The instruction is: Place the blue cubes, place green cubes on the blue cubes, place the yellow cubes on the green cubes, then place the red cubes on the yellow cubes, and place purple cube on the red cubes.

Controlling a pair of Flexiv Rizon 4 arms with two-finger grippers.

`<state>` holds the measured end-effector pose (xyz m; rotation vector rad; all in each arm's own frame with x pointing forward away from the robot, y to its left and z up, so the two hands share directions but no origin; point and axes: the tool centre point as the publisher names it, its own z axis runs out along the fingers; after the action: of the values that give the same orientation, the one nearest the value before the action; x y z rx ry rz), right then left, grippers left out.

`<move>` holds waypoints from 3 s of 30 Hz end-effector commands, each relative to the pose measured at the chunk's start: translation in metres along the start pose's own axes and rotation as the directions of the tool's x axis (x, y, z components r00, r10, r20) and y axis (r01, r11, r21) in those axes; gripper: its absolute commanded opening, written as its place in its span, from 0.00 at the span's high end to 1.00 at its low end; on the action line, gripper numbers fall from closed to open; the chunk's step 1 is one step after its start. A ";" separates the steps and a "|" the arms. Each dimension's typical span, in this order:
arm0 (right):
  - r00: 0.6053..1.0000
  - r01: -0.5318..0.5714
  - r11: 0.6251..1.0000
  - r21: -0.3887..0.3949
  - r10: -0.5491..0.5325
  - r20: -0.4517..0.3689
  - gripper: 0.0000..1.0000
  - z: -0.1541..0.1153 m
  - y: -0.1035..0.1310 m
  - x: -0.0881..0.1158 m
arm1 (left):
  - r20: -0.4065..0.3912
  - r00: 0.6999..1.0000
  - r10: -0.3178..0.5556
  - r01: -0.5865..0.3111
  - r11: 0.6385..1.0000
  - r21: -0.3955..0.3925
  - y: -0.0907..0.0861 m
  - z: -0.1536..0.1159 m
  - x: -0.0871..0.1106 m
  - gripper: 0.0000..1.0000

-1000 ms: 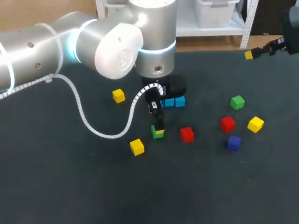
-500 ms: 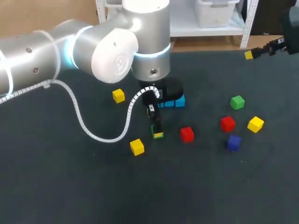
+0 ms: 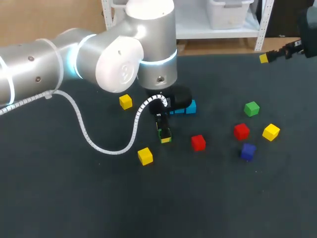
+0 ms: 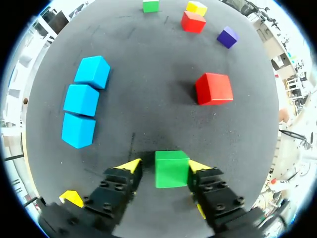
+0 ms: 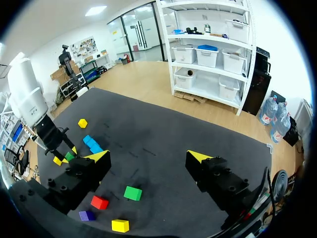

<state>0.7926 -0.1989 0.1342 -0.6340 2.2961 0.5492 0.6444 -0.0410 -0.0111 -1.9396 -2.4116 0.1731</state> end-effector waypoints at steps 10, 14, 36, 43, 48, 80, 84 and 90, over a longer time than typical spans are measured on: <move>1.000 0.001 1.000 -0.004 -0.001 0.003 0.00 0.001 -0.001 0.000 | -0.026 0.993 0.114 -0.115 0.992 -0.044 0.017 -0.054 0.003 1.00; 1.000 0.001 1.000 -0.004 -0.001 0.003 0.00 0.001 -0.001 0.000 | -0.011 0.989 0.147 -0.147 0.987 -0.062 0.029 -0.077 -0.004 1.00; 1.000 0.001 1.000 -0.004 -0.001 0.003 0.00 0.001 -0.001 0.000 | 0.005 0.973 0.229 -0.228 0.971 -0.066 0.080 -0.073 -0.044 1.00; 1.000 0.001 1.000 -0.004 -0.001 0.003 0.00 0.001 -0.001 0.000 | -0.007 0.975 0.222 -0.222 0.972 -0.072 0.087 -0.062 -0.049 0.98; 1.000 0.001 1.000 -0.004 -0.001 0.003 0.00 0.001 -0.001 0.000 | -0.019 0.978 0.209 -0.210 0.974 -0.091 0.095 -0.055 -0.049 1.00; 1.000 0.001 1.000 -0.004 -0.001 0.003 0.00 0.001 -0.001 0.000 | -0.026 0.991 0.133 -0.135 0.984 -0.112 0.114 -0.039 -0.048 0.85; 1.000 0.001 1.000 -0.004 -0.001 0.003 0.00 0.001 -0.001 0.000 | -0.031 0.991 0.130 -0.133 0.985 -0.112 0.115 -0.038 -0.048 0.82; 1.000 0.001 1.000 -0.004 -0.001 0.003 0.00 0.001 -0.001 0.000 | -0.033 0.991 0.129 -0.132 0.985 -0.111 0.115 -0.038 -0.048 0.81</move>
<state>0.7926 -0.1989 0.1342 -0.6340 2.2960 0.5492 0.7670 -0.0593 0.0167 -2.1404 -2.3339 0.0157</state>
